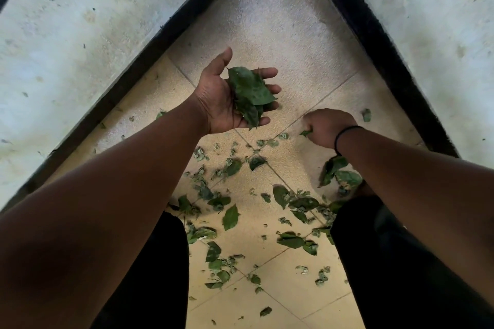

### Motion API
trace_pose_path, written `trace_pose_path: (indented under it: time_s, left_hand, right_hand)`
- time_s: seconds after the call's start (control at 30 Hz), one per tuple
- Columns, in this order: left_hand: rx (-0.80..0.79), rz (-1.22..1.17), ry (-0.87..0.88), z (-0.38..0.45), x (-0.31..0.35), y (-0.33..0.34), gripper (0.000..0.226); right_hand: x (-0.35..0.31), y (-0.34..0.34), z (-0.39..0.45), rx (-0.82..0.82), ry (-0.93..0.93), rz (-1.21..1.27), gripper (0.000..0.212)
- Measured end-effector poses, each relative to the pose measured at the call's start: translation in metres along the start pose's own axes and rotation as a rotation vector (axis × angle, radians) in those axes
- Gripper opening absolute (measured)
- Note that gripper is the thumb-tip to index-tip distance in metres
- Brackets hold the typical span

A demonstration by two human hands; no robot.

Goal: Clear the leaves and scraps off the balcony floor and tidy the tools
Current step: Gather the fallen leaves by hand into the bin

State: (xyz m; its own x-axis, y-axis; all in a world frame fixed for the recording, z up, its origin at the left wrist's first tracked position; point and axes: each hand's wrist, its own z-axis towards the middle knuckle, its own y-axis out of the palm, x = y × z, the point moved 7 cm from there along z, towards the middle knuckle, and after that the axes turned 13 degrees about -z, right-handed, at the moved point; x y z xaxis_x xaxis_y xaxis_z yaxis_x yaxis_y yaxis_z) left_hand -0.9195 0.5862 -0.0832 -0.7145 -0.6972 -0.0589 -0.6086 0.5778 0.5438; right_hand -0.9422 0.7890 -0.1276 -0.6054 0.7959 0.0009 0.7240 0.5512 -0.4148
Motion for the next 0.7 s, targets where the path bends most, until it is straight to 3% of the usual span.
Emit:
trace_pose_path:
  time_s: [0.1, 0.17, 0.27, 0.47, 0.63, 0.7]
  left_hand:
    - [0.021, -0.01, 0.031, 0.0, 0.005, 0.002, 0.072]
    - [0.03, -0.017, 0.056, 0.001, 0.008, 0.003, 0.069]
    - [0.052, -0.008, 0.074, 0.001, 0.01, 0.003, 0.065]
    - [0.078, -0.045, 0.036, -0.001, -0.003, 0.001, 0.057]
    - [0.035, -0.055, 0.008, -0.008, -0.005, 0.003, 0.057]
    - [0.018, -0.074, 0.004, -0.01, -0.004, 0.002, 0.056]
  right_hand:
    - [0.008, -0.016, -0.011, -0.104, 0.066, 0.516, 0.012]
    - [-0.004, -0.04, -0.036, -0.181, -0.015, 0.886, 0.019]
    - [-0.029, -0.089, -0.076, -0.134, -0.191, 1.141, 0.023]
    - [-0.061, -0.127, -0.086, 0.232, -0.124, 1.269, 0.038]
    - [-0.019, -0.122, -0.083, 0.511, 0.138, 1.255, 0.021]
    - [0.006, -0.104, -0.079, 0.514, 0.237, 1.261, 0.021]
